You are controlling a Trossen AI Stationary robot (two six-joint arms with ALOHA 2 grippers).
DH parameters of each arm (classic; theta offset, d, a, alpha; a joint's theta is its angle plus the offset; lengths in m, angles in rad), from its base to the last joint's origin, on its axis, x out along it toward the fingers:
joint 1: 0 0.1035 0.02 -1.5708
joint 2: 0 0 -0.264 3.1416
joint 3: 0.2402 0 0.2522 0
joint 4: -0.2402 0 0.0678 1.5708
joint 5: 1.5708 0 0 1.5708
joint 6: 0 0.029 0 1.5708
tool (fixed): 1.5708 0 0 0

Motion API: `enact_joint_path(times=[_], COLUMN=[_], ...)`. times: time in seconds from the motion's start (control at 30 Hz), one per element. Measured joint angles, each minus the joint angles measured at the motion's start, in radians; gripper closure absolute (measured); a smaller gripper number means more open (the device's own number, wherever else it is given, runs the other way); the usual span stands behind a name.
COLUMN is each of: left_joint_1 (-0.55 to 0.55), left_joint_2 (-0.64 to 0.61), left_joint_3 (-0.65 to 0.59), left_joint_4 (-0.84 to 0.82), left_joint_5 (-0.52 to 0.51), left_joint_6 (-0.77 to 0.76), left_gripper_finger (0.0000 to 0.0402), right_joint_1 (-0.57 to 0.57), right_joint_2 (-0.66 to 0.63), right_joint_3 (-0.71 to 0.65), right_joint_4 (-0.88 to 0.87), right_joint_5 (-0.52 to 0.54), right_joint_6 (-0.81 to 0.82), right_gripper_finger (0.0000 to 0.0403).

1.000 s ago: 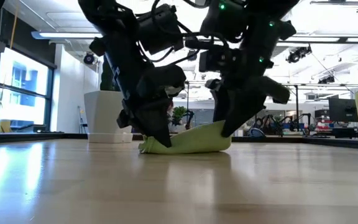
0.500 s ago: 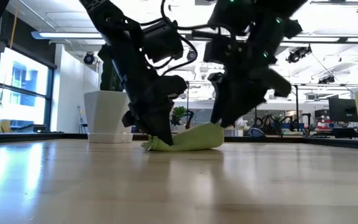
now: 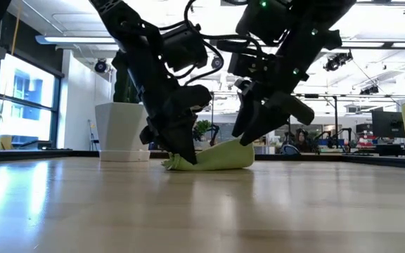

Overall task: Roll microfiber towels into tight, uniform cylinder then place into a basket
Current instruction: Roll the light green towel

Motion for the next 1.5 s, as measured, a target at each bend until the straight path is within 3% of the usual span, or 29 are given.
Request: enact_joint_path(times=[0.27,0.6,1.1,1.33,1.5], left_joint_1=[0.003,0.003,0.002,0.003,0.003], left_joint_2=[0.000,0.000,0.000,0.000,-0.016], left_joint_3=[0.000,0.000,0.000,-0.001,-0.001], left_joint_4=[0.000,0.003,0.005,0.014,0.037], left_joint_5=[0.007,0.008,0.019,0.043,0.102], left_joint_6=[0.000,-0.001,-0.018,-0.020,-0.015], left_gripper_finger=[0.0349,0.0349,0.0349,0.0349,0.0349], right_joint_1=[0.034,-0.011,-0.124,-0.126,-0.130], right_joint_2=[-0.002,0.012,0.033,0.107,0.117], right_joint_3=[0.000,0.000,0.001,0.003,0.005], right_joint_4=[-0.027,-0.019,-0.024,-0.006,-0.008], right_joint_5=[-0.051,0.009,-0.216,-0.206,-0.209], right_joint_6=[0.058,0.053,-0.036,-0.073,-0.069], right_gripper_finger=[0.0231,0.0231,0.0214,0.0185,0.0205])
